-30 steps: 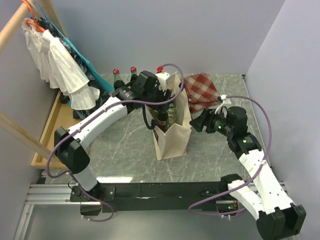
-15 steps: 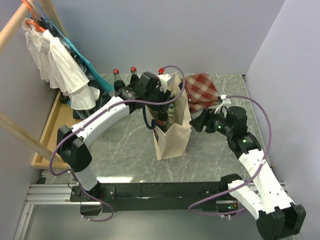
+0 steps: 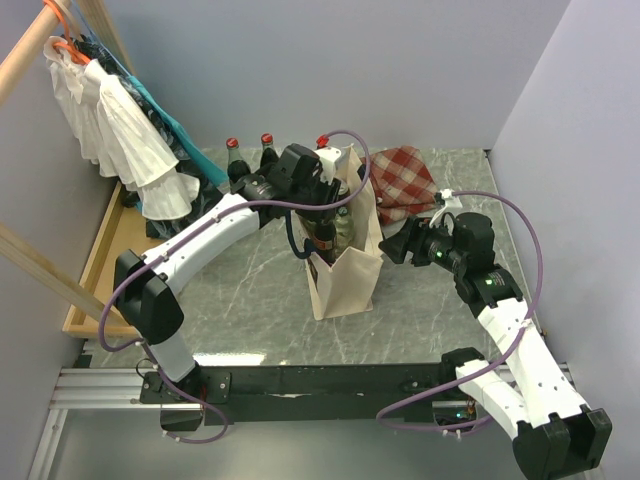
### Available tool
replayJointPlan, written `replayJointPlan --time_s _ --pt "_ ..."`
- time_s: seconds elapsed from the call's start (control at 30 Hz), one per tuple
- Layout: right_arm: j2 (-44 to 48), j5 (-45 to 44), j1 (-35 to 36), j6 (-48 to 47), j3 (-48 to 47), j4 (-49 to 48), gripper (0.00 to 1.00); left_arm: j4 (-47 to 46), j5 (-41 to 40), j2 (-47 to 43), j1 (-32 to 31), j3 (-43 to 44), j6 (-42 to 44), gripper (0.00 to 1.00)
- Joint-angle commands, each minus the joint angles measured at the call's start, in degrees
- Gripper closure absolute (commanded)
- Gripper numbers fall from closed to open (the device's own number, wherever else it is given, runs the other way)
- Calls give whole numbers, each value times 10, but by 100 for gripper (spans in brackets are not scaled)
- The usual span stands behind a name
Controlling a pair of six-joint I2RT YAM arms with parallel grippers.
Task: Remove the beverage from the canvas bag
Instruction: Take out the drink from the canvas bag.
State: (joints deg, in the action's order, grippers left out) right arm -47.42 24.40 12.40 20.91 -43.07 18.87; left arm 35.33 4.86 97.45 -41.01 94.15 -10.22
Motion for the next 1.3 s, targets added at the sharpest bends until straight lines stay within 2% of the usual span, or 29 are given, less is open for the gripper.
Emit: replayJointPlan --time_s 0.0,0.3,0.4,0.6,0.7,1.07,1.27 --pt "0 -9 3 -10 2 -12 21 -26 -10 -25 -2 -5 -4 56" --pt "-2 -11 3 -11 0 -10 21 -17 -11 -22 -3 4 -4 73" --pt "0 -11 3 -11 0 -9 22 -17 -11 -24 -3 5 -3 74" --pt "0 -11 3 -10 0 -9 21 -9 -14 -25 -3 9 -3 54" --pt "0 -9 3 -9 0 -11 21 -6 -18 -23 -3 8 -4 52" --pt "0 -9 3 -8 0 -11 22 2 -27 -25 -6 10 -2 56" --pt "0 -8 3 -7 0 -11 21 7 -35 -28 -7 15 -1 51"
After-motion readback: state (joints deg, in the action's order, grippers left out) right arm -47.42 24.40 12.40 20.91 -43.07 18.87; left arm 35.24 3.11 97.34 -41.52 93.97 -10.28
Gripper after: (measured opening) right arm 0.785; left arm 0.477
